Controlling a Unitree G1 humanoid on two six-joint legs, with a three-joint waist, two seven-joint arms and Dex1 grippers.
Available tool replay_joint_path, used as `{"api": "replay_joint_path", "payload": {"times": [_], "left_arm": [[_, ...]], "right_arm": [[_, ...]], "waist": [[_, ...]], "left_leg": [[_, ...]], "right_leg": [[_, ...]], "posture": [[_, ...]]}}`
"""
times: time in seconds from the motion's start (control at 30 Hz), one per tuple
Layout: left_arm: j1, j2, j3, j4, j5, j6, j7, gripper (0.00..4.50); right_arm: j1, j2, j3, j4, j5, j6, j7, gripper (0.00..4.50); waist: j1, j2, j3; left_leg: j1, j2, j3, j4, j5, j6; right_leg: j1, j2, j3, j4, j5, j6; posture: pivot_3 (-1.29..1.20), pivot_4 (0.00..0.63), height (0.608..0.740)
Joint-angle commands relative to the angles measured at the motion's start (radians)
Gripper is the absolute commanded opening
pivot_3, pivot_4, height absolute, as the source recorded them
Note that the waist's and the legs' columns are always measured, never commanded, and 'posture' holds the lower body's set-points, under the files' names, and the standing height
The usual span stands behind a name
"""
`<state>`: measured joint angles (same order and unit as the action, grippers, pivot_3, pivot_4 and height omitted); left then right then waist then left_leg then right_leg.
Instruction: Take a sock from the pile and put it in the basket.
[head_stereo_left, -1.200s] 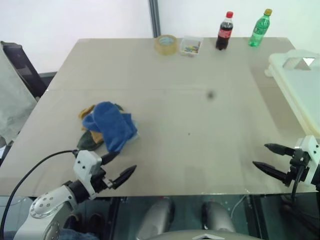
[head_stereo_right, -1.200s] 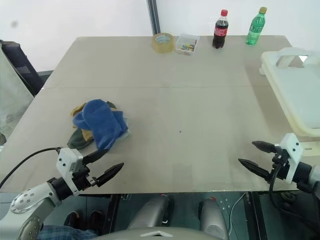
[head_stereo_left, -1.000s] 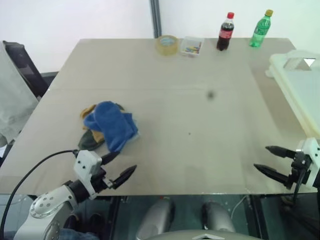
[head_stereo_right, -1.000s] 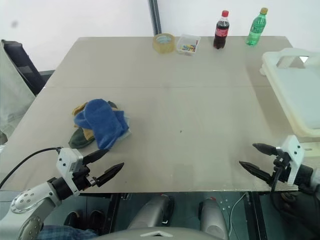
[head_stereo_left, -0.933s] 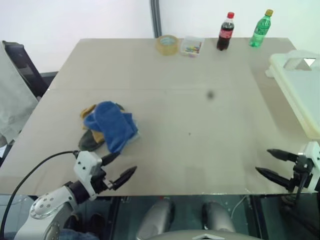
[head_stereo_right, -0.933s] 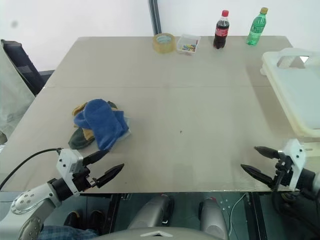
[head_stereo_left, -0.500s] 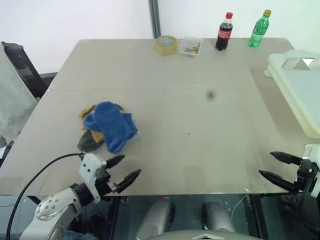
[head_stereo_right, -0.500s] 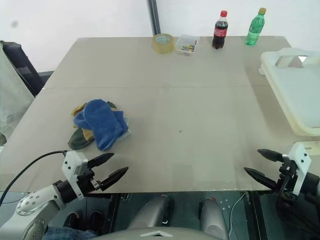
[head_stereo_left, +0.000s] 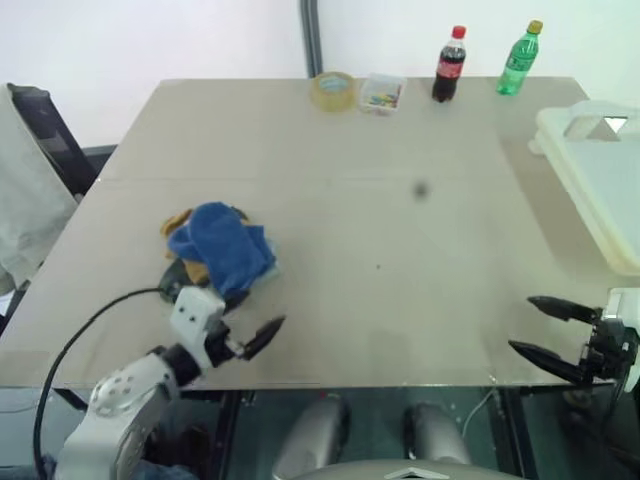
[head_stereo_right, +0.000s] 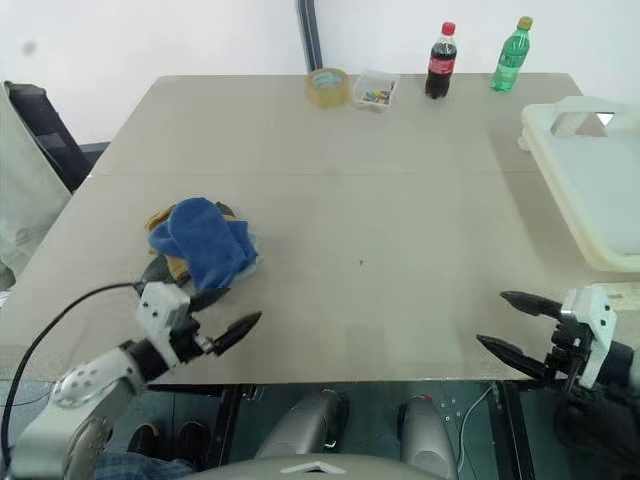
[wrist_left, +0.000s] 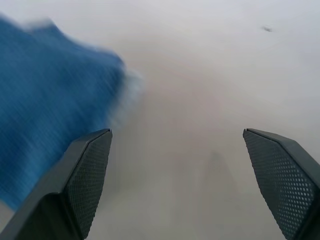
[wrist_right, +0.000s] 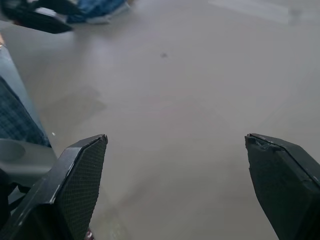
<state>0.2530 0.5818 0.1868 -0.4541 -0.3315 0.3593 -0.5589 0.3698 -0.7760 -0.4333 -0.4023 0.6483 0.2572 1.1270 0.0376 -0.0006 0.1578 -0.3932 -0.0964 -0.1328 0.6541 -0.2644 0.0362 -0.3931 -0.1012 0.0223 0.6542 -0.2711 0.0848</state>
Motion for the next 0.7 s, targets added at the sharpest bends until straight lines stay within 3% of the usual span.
{"api": "replay_joint_path", "payload": {"times": [0.03,0.27,0.47,0.63,0.7], "left_arm": [[-0.057,-0.025,-0.016,-0.015,0.08,0.02,0.101,4.47],[-0.077,-0.024,-0.004,0.011,0.152,-0.002,0.132,4.47],[0.055,-0.018,0.039,-0.005,0.134,-0.046,0.072,4.47],[0.068,-0.02,0.039,0.008,0.182,-0.083,0.097,4.47],[0.07,-0.025,0.031,-0.001,0.197,-0.095,0.102,3.97]], "right_arm": [[-0.011,0.015,0.012,-0.063,0.008,-0.012,-0.016,4.5],[-0.017,0.029,0.019,-0.064,-0.007,-0.021,-0.034,4.5],[-0.014,0.043,0.02,-0.051,-0.024,-0.038,-0.043,4.5],[-0.005,0.054,0.024,-0.063,-0.031,-0.043,-0.054,4.5],[-0.005,0.055,0.021,-0.066,-0.03,-0.041,-0.055,4.5]], "waist": [[0.0,0.0,0.0],[0.0,-0.001,0.0],[-0.001,-0.001,0.0],[0.003,-0.001,0.0],[0.001,-0.001,-0.001]], "left_leg": [[0.0,0.0,0.0,0.0,0.0,0.0],[0.0,-0.001,0.001,0.0,0.002,-0.003],[0.0,-0.001,0.001,0.0,0.002,-0.003],[0.001,-0.001,0.001,0.0,0.0,0.0],[0.001,-0.001,0.001,0.0,0.0,0.0]], "right_leg": [[0.0,0.0,0.0,0.001,0.0,0.0],[-0.002,0.0,0.001,0.004,0.0,0.0],[-0.002,0.0,0.001,0.004,0.0,0.0],[-0.001,-0.001,0.002,0.004,0.0,0.0],[-0.001,-0.001,0.001,0.004,0.0,0.0]], "posture": [[0.0,0.15,0.74],[0.0,0.15,0.74],[0.0,0.15,0.74],[0.0,0.15,0.74],[0.0,0.15,0.74]]}}
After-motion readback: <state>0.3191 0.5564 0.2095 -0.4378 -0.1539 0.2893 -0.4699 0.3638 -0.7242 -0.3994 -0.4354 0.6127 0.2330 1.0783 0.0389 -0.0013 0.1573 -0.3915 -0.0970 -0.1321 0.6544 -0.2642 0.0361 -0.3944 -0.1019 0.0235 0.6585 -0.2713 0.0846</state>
